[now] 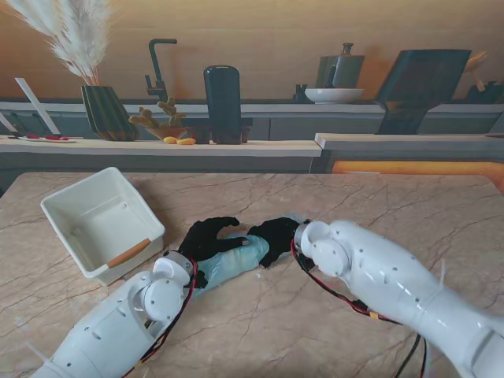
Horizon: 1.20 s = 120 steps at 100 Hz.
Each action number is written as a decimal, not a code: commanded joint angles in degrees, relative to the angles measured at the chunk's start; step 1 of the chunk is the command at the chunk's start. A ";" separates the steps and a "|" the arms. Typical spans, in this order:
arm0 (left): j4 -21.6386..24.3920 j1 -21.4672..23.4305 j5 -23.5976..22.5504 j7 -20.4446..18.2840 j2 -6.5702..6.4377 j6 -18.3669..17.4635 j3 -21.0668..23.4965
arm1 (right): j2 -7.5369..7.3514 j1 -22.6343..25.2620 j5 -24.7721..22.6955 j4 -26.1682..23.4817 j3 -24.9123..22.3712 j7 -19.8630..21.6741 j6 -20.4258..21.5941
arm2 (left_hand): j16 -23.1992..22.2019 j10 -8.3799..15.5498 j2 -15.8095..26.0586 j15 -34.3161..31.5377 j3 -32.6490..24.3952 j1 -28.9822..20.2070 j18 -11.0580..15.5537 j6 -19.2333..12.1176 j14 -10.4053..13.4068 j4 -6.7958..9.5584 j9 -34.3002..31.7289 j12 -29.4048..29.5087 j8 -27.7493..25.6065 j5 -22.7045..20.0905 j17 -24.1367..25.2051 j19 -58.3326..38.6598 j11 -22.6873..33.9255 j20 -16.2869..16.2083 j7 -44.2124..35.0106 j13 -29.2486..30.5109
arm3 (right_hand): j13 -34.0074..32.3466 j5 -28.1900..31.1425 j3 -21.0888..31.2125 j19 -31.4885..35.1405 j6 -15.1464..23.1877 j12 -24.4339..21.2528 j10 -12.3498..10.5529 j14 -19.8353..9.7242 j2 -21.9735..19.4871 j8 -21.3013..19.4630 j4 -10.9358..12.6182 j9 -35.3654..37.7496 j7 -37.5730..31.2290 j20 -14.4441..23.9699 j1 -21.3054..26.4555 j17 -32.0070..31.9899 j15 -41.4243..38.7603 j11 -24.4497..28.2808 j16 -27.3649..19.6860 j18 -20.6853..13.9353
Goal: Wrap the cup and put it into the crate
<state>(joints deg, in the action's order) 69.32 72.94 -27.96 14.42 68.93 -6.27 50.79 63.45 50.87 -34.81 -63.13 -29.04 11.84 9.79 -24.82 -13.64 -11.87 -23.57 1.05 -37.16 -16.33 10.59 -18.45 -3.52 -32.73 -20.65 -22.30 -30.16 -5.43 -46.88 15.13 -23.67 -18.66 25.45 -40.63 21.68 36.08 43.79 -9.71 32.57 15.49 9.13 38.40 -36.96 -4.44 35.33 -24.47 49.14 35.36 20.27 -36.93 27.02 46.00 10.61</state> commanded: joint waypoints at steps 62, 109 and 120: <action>11.59 3.31 -30.21 -4.36 -7.57 0.60 -5.24 | -1.94 2.01 18.20 1.82 -4.00 18.04 -3.95 | 2.34 2.42 -10.42 5.79 -20.45 0.01 1.73 -4.52 5.25 0.61 -0.09 1.93 -0.72 6.65 -2.16 5.90 -0.62 0.52 0.24 4.34 | -5.93 18.08 22.10 18.98 11.22 6.42 0.78 2.41 -9.86 0.19 10.87 12.69 -20.50 0.28 12.40 0.20 -19.60 19.42 2.52 0.09; 1.82 -1.94 -18.15 -5.85 -5.17 3.68 -8.43 | -2.01 17.59 4.82 -8.87 -22.39 1.19 0.63 | 0.53 4.15 -14.36 -10.33 -24.97 -8.44 2.29 -10.05 3.27 -4.07 -17.97 -0.43 -4.89 -12.22 -9.42 -9.39 8.74 -4.07 -28.61 17.32 | 12.02 1.61 -7.27 -7.19 7.01 -11.16 -1.24 2.45 -15.73 -0.53 3.94 -9.26 4.96 -7.01 -9.60 -10.35 22.01 -3.55 -18.75 3.82; 0.33 -3.46 -12.18 -9.46 -4.49 2.64 -8.61 | -1.00 22.41 -4.64 -11.82 -26.29 -11.45 2.57 | 0.20 4.08 -13.14 -9.52 -22.15 -10.03 1.87 -10.04 2.83 -3.64 -17.36 -0.67 -4.11 -12.88 -8.07 -8.59 8.26 -3.92 -30.68 16.03 | 12.58 1.12 -6.56 -9.46 7.52 -11.48 -1.72 1.89 -14.66 -0.29 3.82 -10.01 4.83 -5.51 -10.55 -9.82 23.98 -4.26 -19.56 4.06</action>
<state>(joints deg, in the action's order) 72.60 68.80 -40.81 8.20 64.59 -4.02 42.75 61.76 71.62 -40.96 -73.95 -55.15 1.60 11.62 -24.53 -10.37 -24.63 -32.76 -16.97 -34.62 -13.49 1.81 -14.98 -7.76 -47.58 -20.83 -24.63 -32.53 -15.10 -54.98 19.38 -26.86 -17.75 41.60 -29.18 24.41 28.62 36.13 -3.86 21.96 15.03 11.84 24.32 -36.81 -0.73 26.81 -19.83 42.20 27.06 10.78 -14.58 23.81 27.33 14.14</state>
